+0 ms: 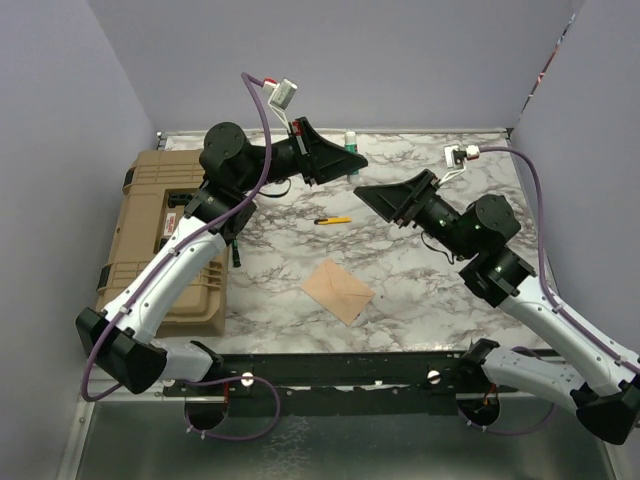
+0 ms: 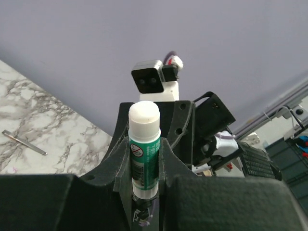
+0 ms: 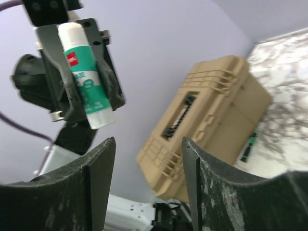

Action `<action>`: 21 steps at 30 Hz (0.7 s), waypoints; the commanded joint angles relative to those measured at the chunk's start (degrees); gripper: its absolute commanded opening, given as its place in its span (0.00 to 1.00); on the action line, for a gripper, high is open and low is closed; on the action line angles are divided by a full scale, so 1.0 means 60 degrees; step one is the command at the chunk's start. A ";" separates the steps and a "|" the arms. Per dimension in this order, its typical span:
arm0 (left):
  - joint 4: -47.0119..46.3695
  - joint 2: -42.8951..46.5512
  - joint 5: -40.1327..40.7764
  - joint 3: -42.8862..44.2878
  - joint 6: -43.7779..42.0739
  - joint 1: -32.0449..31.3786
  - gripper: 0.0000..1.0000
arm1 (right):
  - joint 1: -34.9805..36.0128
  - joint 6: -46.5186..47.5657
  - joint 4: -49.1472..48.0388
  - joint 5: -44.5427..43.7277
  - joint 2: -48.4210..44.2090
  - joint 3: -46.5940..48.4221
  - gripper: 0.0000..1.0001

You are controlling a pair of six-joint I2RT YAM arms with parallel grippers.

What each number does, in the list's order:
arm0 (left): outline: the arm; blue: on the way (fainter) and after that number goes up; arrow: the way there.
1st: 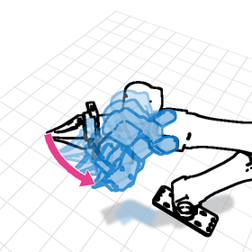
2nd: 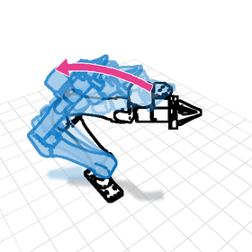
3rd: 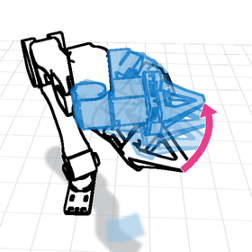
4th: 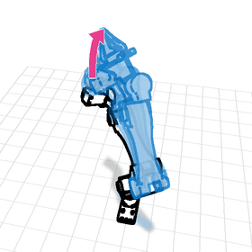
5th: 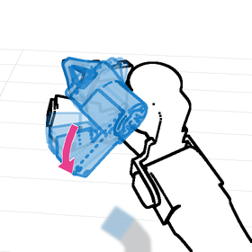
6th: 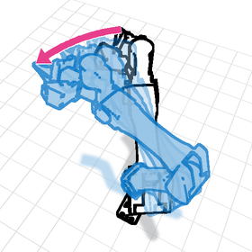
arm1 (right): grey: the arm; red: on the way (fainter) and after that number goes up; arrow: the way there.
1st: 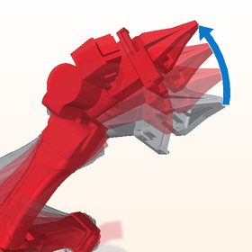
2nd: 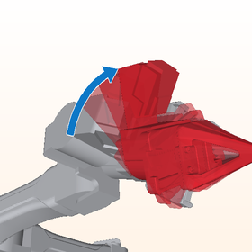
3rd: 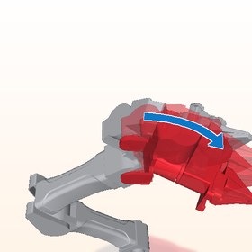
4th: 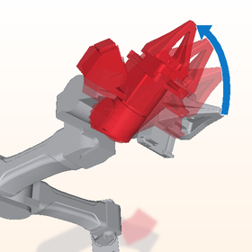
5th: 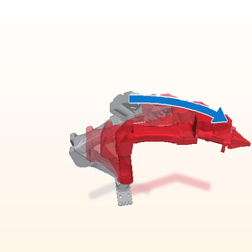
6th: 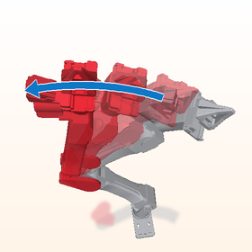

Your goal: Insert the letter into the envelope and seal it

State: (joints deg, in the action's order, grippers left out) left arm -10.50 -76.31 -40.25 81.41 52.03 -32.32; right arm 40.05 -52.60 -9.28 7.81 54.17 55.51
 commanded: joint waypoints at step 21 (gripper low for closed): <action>-0.1373 0.0223 -0.0781 -0.0596 0.0772 0.0023 0.00 | -0.0010 -0.0572 -0.4122 0.2352 0.1210 0.0169 0.45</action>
State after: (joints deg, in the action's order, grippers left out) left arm -16.80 -76.07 -43.57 78.81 55.94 -32.27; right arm 40.05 -55.92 -30.11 21.89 61.21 55.22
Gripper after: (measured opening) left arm 0.182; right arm 0.450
